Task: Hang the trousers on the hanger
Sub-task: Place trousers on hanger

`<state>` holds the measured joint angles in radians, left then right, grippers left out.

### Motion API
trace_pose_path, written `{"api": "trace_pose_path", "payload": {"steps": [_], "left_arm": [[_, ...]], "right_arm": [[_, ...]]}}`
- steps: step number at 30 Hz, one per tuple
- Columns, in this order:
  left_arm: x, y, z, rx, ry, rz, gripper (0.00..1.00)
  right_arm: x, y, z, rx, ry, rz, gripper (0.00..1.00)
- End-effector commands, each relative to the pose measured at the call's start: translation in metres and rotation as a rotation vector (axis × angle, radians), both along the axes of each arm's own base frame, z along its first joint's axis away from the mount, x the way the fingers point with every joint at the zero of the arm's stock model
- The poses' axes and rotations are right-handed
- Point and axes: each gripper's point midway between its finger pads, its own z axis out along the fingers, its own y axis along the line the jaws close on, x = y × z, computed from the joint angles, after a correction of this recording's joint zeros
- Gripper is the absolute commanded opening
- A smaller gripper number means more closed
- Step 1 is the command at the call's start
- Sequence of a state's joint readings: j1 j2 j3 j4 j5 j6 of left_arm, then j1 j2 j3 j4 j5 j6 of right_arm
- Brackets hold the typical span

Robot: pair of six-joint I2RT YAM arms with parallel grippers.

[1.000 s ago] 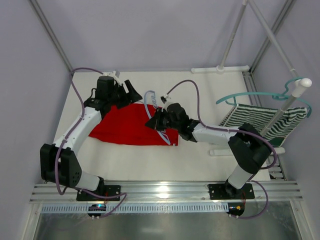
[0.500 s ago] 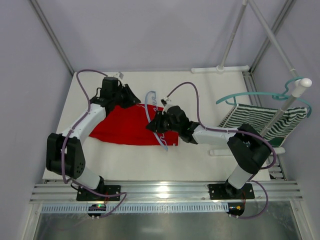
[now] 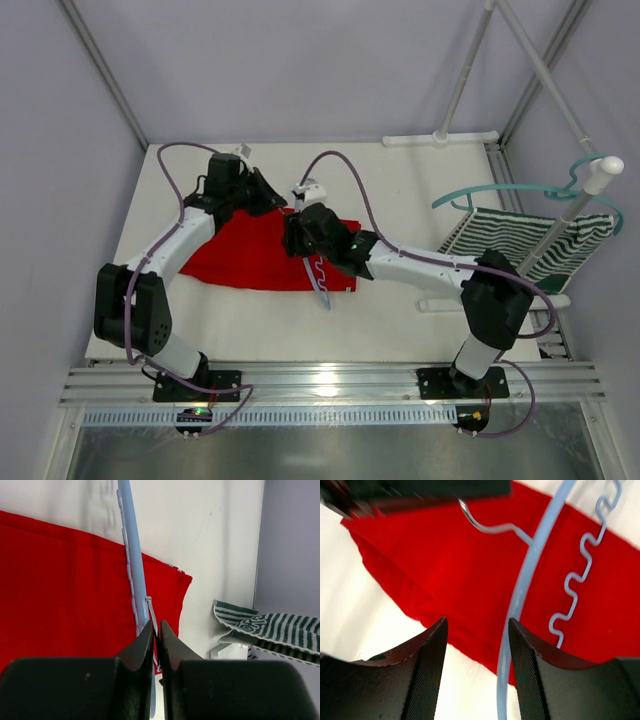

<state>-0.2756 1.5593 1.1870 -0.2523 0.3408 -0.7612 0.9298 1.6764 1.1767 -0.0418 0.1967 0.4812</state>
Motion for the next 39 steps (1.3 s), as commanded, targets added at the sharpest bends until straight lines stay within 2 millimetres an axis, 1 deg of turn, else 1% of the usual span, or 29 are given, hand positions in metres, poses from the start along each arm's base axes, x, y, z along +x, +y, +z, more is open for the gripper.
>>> {"api": "trace_pose_path", "payload": {"steps": [1,2,3,8,9,11,14,16,17,18,21,22,23,24,25,26,27,28,29,30,31,32,33,34,35,36,37,38,39], "left_arm": [[0.007,-0.017,0.024,-0.054,-0.063,-0.03,0.08],[0.006,-0.018,0.022,-0.052,-0.057,-0.032,0.08],[0.007,-0.018,0.023,-0.054,-0.057,-0.027,0.09],[0.008,-0.019,0.022,-0.061,-0.052,-0.021,0.11],[0.008,-0.019,0.023,-0.062,-0.054,-0.023,0.11],[0.009,-0.02,0.023,-0.066,-0.049,-0.023,0.11],[0.009,-0.022,0.023,-0.069,-0.047,-0.026,0.11],[0.009,-0.023,0.024,-0.077,-0.049,-0.029,0.12],[0.009,-0.023,0.024,-0.081,-0.047,-0.03,0.12],[0.009,-0.024,0.026,-0.084,-0.051,-0.032,0.13],[0.009,-0.024,0.03,-0.084,-0.061,-0.034,0.21],[0.009,-0.024,0.032,-0.082,-0.068,-0.035,0.25],[0.01,-0.021,0.034,-0.071,-0.071,-0.021,0.28],[0.01,-0.018,0.035,-0.051,-0.078,-0.018,0.31],[0.015,-0.015,0.044,-0.038,-0.1,-0.009,0.38],[0.012,-0.008,0.04,-0.011,-0.072,0.006,0.4],[0.016,0.0,0.043,0.016,-0.086,0.025,0.41],[0.017,0.005,0.045,0.025,-0.082,0.037,0.47],[0.021,0.017,0.049,0.033,-0.077,0.063,0.51],[0.023,0.024,0.051,0.035,-0.072,0.079,0.54],[0.024,0.03,0.051,0.038,-0.066,0.09,0.55],[0.028,0.045,0.051,0.043,-0.064,0.121,0.55],[0.027,0.053,0.048,0.05,-0.046,0.135,0.56],[0.031,0.069,0.046,0.062,-0.045,0.161,0.57],[0.032,0.077,0.045,0.071,-0.043,0.168,0.57],[0.031,0.087,0.04,0.088,-0.024,0.179,0.59],[0.034,0.11,0.037,0.116,-0.019,0.216,0.59],[0.035,0.123,0.032,0.129,-0.007,0.236,0.6],[0.037,0.141,0.028,0.143,0.005,0.272,0.6]], "right_arm": [[0.021,-0.011,0.003,-0.203,-0.112,-0.107,0.55],[0.025,-0.014,0.001,-0.241,-0.124,-0.127,0.55],[0.033,-0.017,0.008,-0.266,-0.154,-0.17,0.55],[0.046,-0.023,-0.01,-0.365,-0.21,-0.213,0.55],[0.05,-0.027,-0.008,-0.384,-0.228,-0.245,0.55],[0.053,-0.032,-0.01,-0.406,-0.235,-0.265,0.55],[0.055,-0.031,-0.009,-0.403,-0.246,-0.272,0.54],[0.056,-0.029,-0.015,-0.406,-0.241,-0.268,0.51],[0.056,-0.029,-0.018,-0.414,-0.236,-0.27,0.45],[0.056,-0.026,-0.021,-0.413,-0.231,-0.27,0.42],[0.057,-0.026,-0.023,-0.41,-0.22,-0.283,0.28],[0.058,-0.027,-0.024,-0.411,-0.217,-0.287,0.24],[0.058,-0.028,-0.023,-0.405,-0.214,-0.299,0.16],[0.058,-0.028,-0.023,-0.397,-0.209,-0.301,0.13],[0.06,-0.032,-0.02,-0.388,-0.201,-0.312,0.09],[0.059,-0.034,-0.021,-0.377,-0.191,-0.321,0.05],[0.059,-0.038,-0.023,-0.374,-0.181,-0.328,0.04],[0.058,-0.041,-0.023,-0.365,-0.176,-0.334,0.04],[0.061,-0.047,-0.018,-0.33,-0.166,-0.358,0.04],[0.059,-0.05,-0.025,-0.312,-0.14,-0.345,0.04],[0.059,-0.054,-0.026,-0.296,-0.127,-0.347,0.04],[0.06,-0.063,-0.028,-0.278,-0.108,-0.359,0.04],[0.06,-0.061,-0.027,-0.244,-0.094,-0.343,0.04],[0.06,-0.063,-0.027,-0.227,-0.088,-0.334,0.04],[0.061,-0.066,-0.018,-0.198,-0.09,-0.333,0.04],[0.061,-0.067,-0.018,-0.181,-0.098,-0.316,0.04],[0.057,-0.061,-0.014,-0.148,-0.091,-0.274,0.04],[0.057,-0.06,-0.01,-0.126,-0.091,-0.256,0.04],[0.056,-0.055,0.004,-0.083,-0.103,-0.233,0.04]]}}
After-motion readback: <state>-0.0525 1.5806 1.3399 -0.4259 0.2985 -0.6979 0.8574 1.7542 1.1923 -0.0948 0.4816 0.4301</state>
